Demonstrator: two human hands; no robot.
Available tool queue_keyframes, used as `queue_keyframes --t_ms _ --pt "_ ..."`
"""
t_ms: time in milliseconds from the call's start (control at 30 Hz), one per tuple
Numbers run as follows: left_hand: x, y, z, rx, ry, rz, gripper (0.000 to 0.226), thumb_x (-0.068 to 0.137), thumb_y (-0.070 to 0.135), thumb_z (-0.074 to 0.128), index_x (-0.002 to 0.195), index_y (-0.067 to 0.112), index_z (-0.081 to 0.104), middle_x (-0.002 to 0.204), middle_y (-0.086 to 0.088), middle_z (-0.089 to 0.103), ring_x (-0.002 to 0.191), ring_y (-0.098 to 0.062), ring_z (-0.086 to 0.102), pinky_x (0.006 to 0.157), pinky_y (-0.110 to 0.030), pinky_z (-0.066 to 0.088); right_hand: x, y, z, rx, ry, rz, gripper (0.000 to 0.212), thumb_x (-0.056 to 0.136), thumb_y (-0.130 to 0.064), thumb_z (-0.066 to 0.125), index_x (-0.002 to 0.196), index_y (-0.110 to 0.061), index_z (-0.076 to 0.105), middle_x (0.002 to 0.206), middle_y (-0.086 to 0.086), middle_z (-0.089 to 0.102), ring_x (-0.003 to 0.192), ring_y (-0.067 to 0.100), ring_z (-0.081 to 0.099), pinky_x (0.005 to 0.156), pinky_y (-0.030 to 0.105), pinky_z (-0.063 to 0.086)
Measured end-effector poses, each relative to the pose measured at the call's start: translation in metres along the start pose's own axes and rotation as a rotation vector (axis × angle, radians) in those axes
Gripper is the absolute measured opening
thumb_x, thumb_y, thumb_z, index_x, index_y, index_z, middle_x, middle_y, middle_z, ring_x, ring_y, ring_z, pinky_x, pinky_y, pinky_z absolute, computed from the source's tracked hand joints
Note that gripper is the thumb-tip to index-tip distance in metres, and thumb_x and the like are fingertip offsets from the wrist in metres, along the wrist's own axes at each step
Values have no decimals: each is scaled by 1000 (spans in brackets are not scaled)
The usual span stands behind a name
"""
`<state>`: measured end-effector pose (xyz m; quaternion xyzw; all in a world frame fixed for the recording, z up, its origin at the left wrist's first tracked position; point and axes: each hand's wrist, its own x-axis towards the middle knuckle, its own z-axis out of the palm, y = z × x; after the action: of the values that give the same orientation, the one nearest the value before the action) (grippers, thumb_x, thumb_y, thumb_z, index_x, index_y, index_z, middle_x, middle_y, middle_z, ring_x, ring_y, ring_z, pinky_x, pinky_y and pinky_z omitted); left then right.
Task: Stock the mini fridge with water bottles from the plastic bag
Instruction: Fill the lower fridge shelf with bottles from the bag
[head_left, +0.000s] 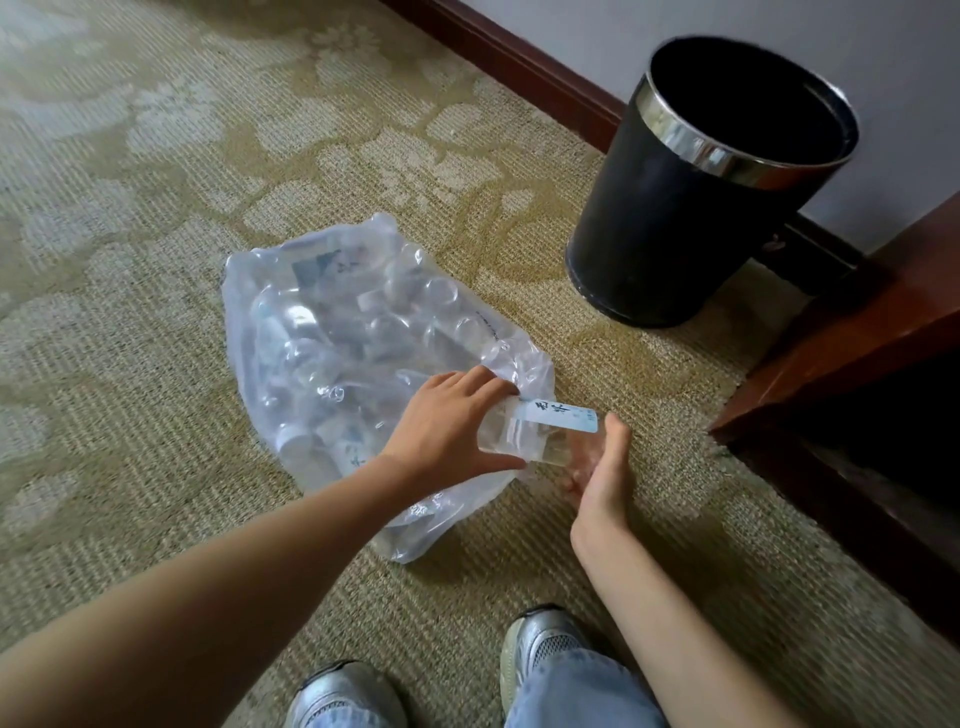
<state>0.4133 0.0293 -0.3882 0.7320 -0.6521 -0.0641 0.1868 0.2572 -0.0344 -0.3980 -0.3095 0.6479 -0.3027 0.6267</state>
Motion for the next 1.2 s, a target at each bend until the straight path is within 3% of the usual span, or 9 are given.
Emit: queue_keyframes --t_ms 200,333,400,533,700,767,900,1000,1200 --pt "-9 -6 -28 -169 -52 -61 77 59 66 74 121 24 58 116 6 61 96 -14 61 77 -23 47 -19 -18 -18 31 35 -90 45 85 -61 47 80 -19 64 68 -1 58 53 11 44 46 22 36" --pt "-12 19 -60 -796 -75 -548 88 54 69 68 127 26 46 109 4 64 91 -7 63 76 -25 53 -47 -38 -29 261 18 43 44 80 -63 44 89 -21 57 71 0 51 50 10 41 43 21 32" --pt "-4 54 -81 -1072 -123 -590 95 60 71 59 139 24 34 109 4 63 93 -8 65 68 -20 49 -68 -54 -27 328 -25 34 49 81 -64 44 91 -18 58 68 0 49 46 8 42 44 20 34" --pt "23 134 -125 -1374 -48 -636 74 75 53 67 132 15 40 107 0 64 88 -11 67 74 -31 57 -118 -88 -20 250 -217 -138 45 89 -55 48 99 -15 67 96 10 71 82 22 66 69 34 50" --pt "22 164 -187 -1440 252 -747 45 82 46 66 110 14 51 102 -6 66 83 -17 66 67 -29 53 -185 -128 -33 145 -415 -371 36 91 -41 55 114 -14 63 103 9 72 93 22 71 81 36 56" --pt "13 175 -212 -1442 342 -752 44 81 46 67 108 15 53 104 -7 66 91 -22 67 78 -35 55 -210 -143 -41 110 -499 -415 33 91 -38 57 116 -17 62 103 6 72 92 19 71 80 35 58" --pt "-8 204 -255 -1444 397 -755 32 82 45 68 90 16 56 97 -9 68 88 -23 68 77 -32 55 -250 -172 -59 57 -556 -479 22 89 -34 62 105 -20 62 98 4 72 83 16 72 64 26 58" --pt "-24 226 -279 -1447 458 -766 46 85 44 64 111 7 57 106 -14 67 96 -28 67 84 -35 53 -274 -191 -74 -5 -594 -493 21 86 -34 64 102 -21 63 105 9 71 94 25 71 78 36 58" --pt "-43 264 -312 -1449 653 -673 76 88 41 62 145 10 22 135 -11 49 112 -24 54 90 -32 45 -318 -227 -91 -214 -599 -520 29 86 -47 61 92 -19 65 100 3 68 102 25 63 99 49 47"
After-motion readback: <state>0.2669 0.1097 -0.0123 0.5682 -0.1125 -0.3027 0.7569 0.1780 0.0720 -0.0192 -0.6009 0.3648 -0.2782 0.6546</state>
